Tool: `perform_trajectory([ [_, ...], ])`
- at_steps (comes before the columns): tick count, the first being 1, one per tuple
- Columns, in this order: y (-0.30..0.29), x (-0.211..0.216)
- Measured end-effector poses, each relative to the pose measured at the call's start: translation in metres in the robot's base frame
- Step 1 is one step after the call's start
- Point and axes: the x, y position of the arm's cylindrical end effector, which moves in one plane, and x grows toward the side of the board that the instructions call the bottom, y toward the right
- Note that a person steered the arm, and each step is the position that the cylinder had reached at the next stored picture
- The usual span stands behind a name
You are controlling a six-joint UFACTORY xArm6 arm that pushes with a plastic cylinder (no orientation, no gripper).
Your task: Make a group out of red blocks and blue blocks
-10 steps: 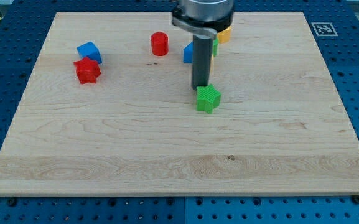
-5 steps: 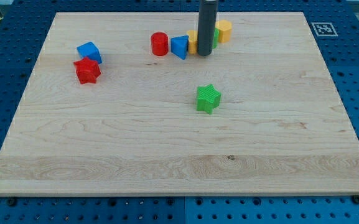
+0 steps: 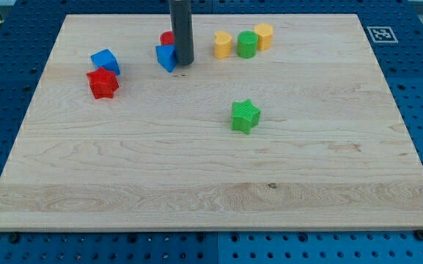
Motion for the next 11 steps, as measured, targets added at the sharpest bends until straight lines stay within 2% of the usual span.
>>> perform_trajectory([
  [2,0.0,-0.062],
  [3,-0.006,-0.067],
  [4,-0.01,-0.063],
  [5,-0.039,-0.052],
  [8,-0.067,0.008],
  [10,-0.061,0.011],
  [11,-0.068,-0.012],
])
